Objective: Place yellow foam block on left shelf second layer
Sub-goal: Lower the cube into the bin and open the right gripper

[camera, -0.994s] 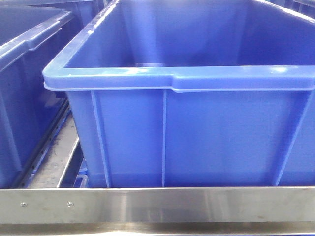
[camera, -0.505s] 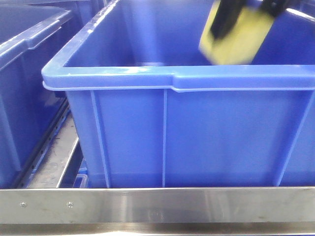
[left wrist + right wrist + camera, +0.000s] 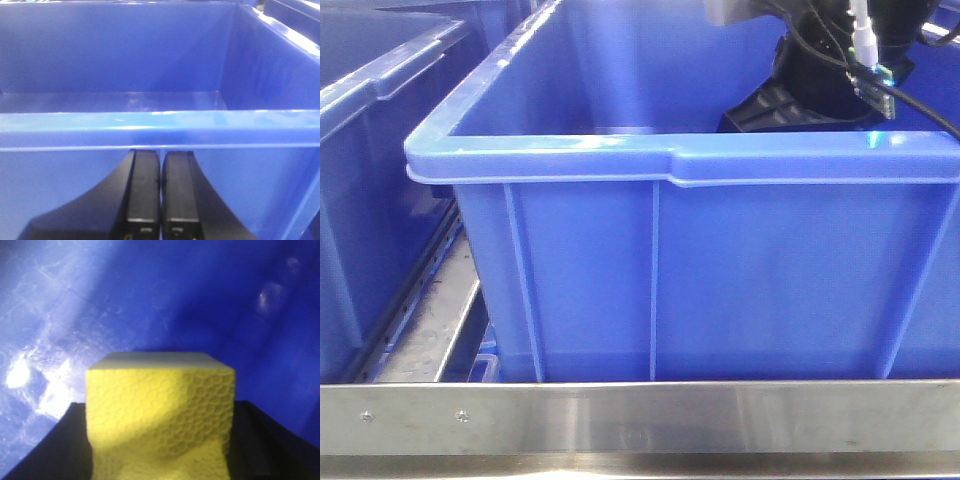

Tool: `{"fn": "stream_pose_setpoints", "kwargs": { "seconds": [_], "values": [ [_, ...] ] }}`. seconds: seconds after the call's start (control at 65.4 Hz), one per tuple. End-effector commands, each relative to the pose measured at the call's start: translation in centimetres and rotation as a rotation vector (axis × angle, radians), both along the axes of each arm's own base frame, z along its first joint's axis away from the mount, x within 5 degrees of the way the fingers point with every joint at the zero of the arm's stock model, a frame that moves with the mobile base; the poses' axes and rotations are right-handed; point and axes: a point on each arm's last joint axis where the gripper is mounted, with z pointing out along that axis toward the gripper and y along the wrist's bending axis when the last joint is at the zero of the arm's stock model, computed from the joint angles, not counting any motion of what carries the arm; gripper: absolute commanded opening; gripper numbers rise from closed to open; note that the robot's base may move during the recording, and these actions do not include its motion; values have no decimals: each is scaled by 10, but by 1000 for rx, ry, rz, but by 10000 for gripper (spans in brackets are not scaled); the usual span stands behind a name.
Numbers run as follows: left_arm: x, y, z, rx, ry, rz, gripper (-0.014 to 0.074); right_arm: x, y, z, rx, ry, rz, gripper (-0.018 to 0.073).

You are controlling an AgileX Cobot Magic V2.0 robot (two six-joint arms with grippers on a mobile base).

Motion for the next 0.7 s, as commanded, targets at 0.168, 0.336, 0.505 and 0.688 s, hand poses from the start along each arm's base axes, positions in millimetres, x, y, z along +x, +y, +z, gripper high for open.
{"fn": "stream_pose_setpoints", "kwargs": {
  "seconds": [0.168,0.336,0.505,0.688],
  "values": [
    [0,-2,0,-8,-71,-20,136,4,1,27,35,-121,20,306],
    [0,-2,0,-8,-71,-20,136,4,1,27,35,-120,20,640],
    [0,-2,0,-8,-71,-20,136,0,0,35,43,-136,19,622],
    [0,-2,0,-8,-71,-20,136,-18,-8,54,101,-242,33,622]
  ]
}}
